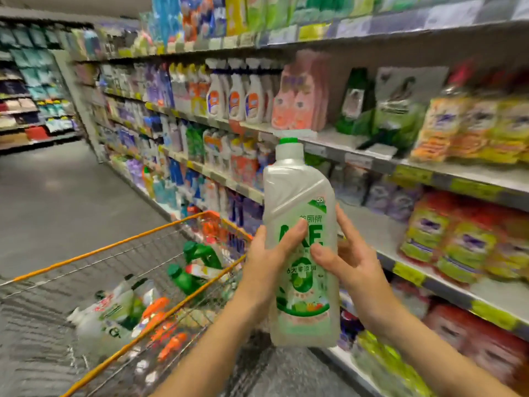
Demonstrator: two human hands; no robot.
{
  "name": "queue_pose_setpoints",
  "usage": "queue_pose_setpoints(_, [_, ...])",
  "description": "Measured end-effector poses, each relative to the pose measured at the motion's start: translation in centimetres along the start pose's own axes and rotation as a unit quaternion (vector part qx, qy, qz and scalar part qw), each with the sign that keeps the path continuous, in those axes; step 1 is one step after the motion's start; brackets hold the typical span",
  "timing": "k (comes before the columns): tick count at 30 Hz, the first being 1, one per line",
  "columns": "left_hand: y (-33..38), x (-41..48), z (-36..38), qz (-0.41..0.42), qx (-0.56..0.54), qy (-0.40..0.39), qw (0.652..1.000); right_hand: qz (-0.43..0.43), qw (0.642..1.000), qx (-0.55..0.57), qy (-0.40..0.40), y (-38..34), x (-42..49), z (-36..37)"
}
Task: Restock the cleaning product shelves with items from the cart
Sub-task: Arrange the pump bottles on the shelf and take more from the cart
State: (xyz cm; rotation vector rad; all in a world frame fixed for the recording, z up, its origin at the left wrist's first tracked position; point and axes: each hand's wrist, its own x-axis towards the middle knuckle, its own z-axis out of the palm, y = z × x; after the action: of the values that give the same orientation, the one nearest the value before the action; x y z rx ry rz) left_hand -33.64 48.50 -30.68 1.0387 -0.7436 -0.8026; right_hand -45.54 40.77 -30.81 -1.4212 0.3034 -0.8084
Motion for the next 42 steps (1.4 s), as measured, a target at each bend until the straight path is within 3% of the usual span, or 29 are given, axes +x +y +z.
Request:
queue_pose_setpoints(6, [-2.9, -4.6, 16.7, -0.030, -0.020, -0.149, 0.988, -0.014, 0.991, -0.030, 0.133, -7.8, -12.0, -12.0])
queue_pose_setpoints(14, [-7.1, -11.3, 36.4, -0.092, -0.038, -0.330, 0.939, -0.047, 0.952, -0.074, 0.294, -15.9, -27.4, -24.9])
queue_pose_setpoints(28, [-16.7, -8.0, 60.7, -0.145, 0.005, -0.467, 0.872, -0.090, 0.871, -0.105, 0.471, -20.6, -34.4, -44.6])
queue_pose_setpoints(34, [-19.0, -3.9, 71.4, -0.163, -0.031, -0.553, 0.816, -0.100, 0.834, -0.095, 0.534, -23.9, -33.4, -54.4])
queue_pose_setpoints(42, [-21.5, -2.0, 83.3, -0.151, 0.007, -0.544, 0.825, -0.103, 0.831, -0.075, 0.541, -28.0, -34.5, -66.1])
